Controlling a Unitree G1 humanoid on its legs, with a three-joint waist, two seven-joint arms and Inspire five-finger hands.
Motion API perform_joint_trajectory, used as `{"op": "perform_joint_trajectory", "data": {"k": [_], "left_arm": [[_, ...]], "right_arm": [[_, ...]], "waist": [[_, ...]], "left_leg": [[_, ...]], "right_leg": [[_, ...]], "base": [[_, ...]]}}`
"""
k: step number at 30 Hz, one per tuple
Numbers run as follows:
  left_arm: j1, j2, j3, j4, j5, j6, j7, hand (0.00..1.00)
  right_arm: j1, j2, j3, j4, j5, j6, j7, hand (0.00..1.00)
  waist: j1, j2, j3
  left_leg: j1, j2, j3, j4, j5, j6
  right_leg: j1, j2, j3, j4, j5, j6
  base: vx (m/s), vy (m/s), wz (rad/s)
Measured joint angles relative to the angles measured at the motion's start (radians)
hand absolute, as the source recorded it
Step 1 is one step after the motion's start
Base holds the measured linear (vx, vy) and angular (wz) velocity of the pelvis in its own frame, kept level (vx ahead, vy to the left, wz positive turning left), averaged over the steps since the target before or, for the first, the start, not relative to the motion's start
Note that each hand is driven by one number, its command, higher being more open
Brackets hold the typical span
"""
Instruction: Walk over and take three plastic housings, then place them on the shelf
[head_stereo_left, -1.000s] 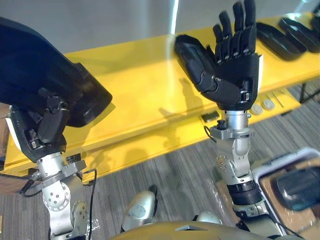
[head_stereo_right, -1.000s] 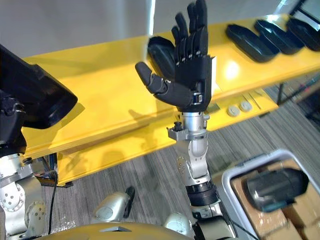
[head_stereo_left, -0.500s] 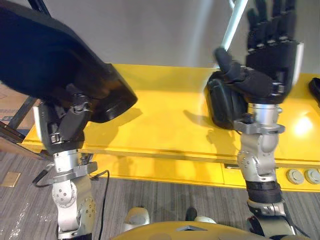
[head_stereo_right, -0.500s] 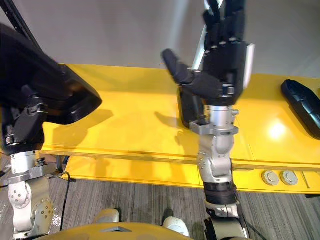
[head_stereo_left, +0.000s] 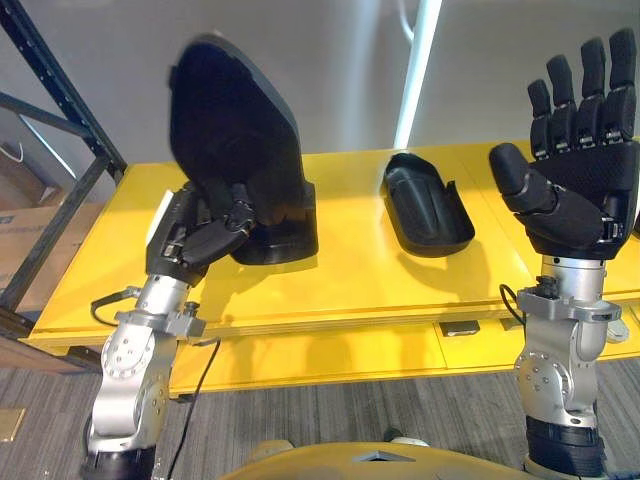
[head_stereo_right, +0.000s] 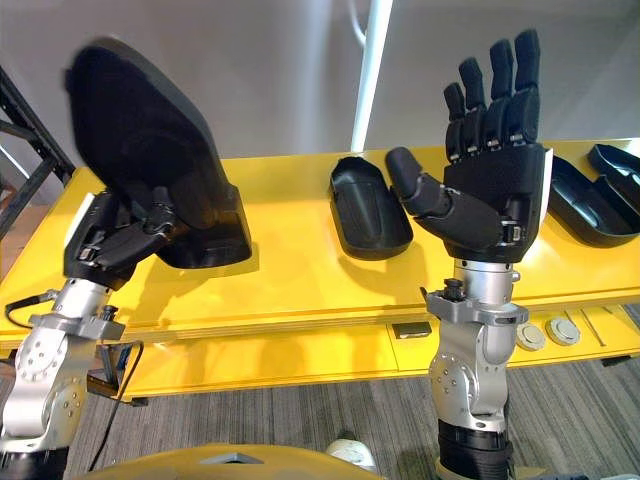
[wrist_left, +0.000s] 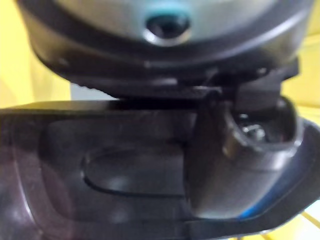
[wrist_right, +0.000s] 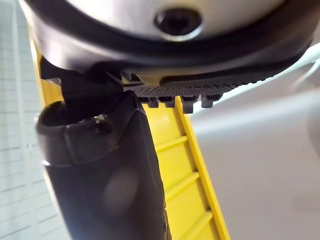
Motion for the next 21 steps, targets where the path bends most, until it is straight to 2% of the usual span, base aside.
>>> {"op": "perform_joint_trajectory", "data": {"k": [3, 5, 12, 18, 21], "left_arm": [[-0.081, 0.022, -0.006, 0.132, 0.003, 0.057, 0.020, 0.00], [-0.165, 0.066, -0.035, 0.276, 0.006, 0.090, 0.051, 0.00], [-0.428, 0.142, -0.076, 0.573, -0.039, 0.134, 0.110, 0.00], [-0.543, 0.145, -0.118, 0.693, -0.081, 0.157, 0.142, 0.00], [-0.581, 0.144, -0.138, 0.723, -0.085, 0.193, 0.140, 0.00]], "right_arm": [[0.003, 0.000, 0.002, 0.005, -0.002, 0.034, 0.002, 1.00], [0.003, -0.020, 0.016, 0.028, -0.003, 0.061, 0.014, 1.00], [-0.054, -0.119, 0.093, 0.145, 0.000, 0.122, 0.039, 1.00], [-0.186, -0.145, 0.195, 0.149, 0.001, 0.129, 0.080, 1.00], [-0.249, -0.150, 0.232, 0.149, 0.002, 0.150, 0.097, 1.00]], "waist": [[-0.013, 0.001, -0.001], [-0.034, 0.000, -0.001], [-0.047, 0.011, 0.003], [-0.062, 0.044, 0.033], [-0.063, 0.051, 0.067]], "left_leg": [[-0.001, -0.002, 0.033, -0.013, 0.006, -0.001], [0.000, -0.004, 0.045, -0.044, 0.026, 0.004], [0.013, -0.007, 0.060, -0.091, 0.075, 0.002], [-0.006, -0.020, 0.068, -0.106, 0.091, 0.009], [-0.009, -0.022, 0.068, -0.107, 0.096, 0.011]], "right_leg": [[-0.009, 0.000, 0.021, -0.028, 0.026, 0.000], [-0.023, 0.003, 0.022, -0.032, 0.032, -0.001], [-0.047, 0.013, 0.037, -0.029, 0.040, -0.005], [-0.079, 0.004, 0.047, -0.029, 0.050, -0.001], [-0.083, 0.003, 0.049, -0.029, 0.054, 0.000]], "base": [[-0.07, 0.022, -0.24], [-0.05, -0.016, -0.04], [-0.01, -0.013, -0.04], [-0.03, 0.013, -0.03], [-0.02, 0.008, 0.00]]}}
